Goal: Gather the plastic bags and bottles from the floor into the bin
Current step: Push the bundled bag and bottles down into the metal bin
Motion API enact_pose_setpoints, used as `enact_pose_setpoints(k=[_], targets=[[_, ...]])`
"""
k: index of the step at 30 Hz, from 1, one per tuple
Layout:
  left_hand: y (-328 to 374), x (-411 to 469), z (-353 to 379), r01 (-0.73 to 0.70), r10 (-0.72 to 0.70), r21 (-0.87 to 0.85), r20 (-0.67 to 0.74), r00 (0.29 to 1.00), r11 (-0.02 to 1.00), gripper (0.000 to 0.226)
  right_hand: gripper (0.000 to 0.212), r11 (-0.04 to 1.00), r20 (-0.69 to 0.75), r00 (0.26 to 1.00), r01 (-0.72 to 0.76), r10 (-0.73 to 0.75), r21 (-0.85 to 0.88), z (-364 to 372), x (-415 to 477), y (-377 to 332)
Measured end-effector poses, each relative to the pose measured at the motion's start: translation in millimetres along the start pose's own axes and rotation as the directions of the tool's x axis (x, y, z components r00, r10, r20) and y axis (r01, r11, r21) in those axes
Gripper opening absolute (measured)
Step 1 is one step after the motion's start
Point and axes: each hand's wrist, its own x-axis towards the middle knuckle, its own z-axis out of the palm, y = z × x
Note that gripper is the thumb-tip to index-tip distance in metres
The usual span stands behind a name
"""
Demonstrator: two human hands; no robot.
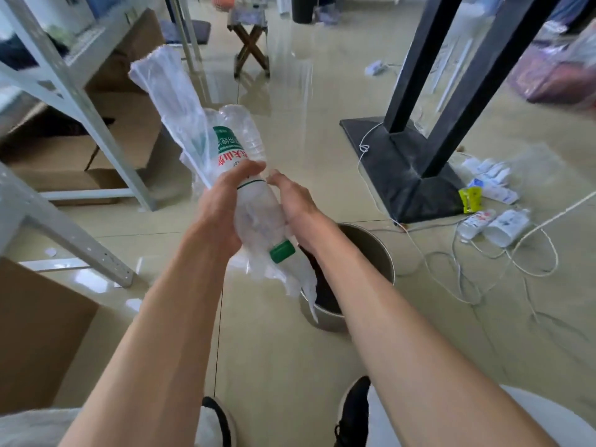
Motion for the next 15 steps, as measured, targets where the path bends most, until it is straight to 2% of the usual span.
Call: enact_pose_setpoints(k=[4,7,9,10,13,15], targets=[[27.7,-24.1,42.0,-0.021,0.025,-0.027,0.148,0.989,0.999,0.015,0.029,0.993,-0.058,0.993,0.103,-0.106,-0.056,-43.0,-16.0,-43.7],[38.6,-42.5,70.1,-0.025,0.033,-0.04,0.214,0.976,0.999,0.012,0.048,0.973,-0.083,0.984,0.141,-0.158,-0.18,-72.7,-23.5,-68.1],[38.8,-50.3,85.8,-0.008,0.021,-0.051,0.254,0.967,0.999,0.011,0.042,0.959,-0.111,0.978,0.145,-0.176,-0.243,-92.3,-26.3,-75.7],[35.3,-52.7,91.5,0.008,0.006,-0.05,0.27,0.963,0.999,0.011,0.04,0.953,-0.13,0.976,0.136,-0.176,-0.271,-100.9,-27.3,-75.8],[9.2,-49.0,99.4,0.072,-0.06,-0.032,0.286,0.956,0.997,0.008,0.056,0.932,-0.168,0.973,0.088,-0.156,-0.352,-122.2,-26.3,-57.6],[-17.7,-39.0,98.6,0.124,-0.113,-0.024,0.271,0.956,0.992,0.008,0.058,0.93,-0.167,0.979,0.049,-0.117,-0.366,-128.6,-21.3,-29.5]])
